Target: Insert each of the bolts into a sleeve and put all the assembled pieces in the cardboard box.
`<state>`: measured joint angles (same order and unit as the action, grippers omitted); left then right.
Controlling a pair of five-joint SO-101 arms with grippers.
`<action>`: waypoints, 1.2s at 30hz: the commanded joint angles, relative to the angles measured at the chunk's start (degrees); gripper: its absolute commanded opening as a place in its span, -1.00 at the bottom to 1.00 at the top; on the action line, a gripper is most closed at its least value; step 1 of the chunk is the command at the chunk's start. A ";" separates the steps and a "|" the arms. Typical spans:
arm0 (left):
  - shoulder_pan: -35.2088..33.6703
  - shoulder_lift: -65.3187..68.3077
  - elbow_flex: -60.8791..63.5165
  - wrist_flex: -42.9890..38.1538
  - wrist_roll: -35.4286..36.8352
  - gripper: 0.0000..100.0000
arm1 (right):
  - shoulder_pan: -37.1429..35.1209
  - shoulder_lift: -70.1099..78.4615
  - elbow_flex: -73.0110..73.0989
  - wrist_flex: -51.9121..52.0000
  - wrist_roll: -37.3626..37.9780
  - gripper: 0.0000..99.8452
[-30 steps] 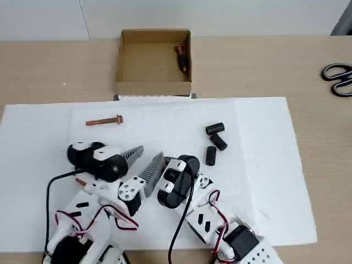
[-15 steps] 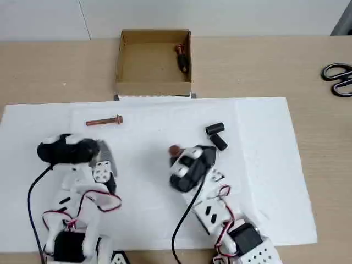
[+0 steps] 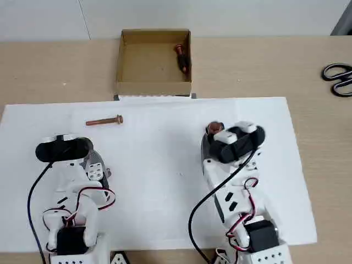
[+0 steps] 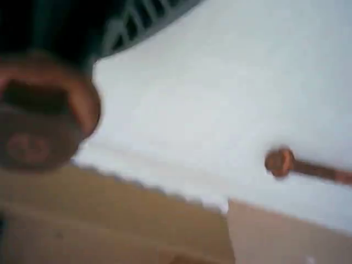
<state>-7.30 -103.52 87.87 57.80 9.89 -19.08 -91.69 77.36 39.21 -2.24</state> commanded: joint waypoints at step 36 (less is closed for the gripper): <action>-0.26 -0.53 -0.57 2.81 -2.81 -0.99 | 0.04 125.14 -113.67 -12.97 -2.46 -0.99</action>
<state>-7.30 -103.52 87.87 60.53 7.25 -19.25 29.89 -25.58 28.40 -4.26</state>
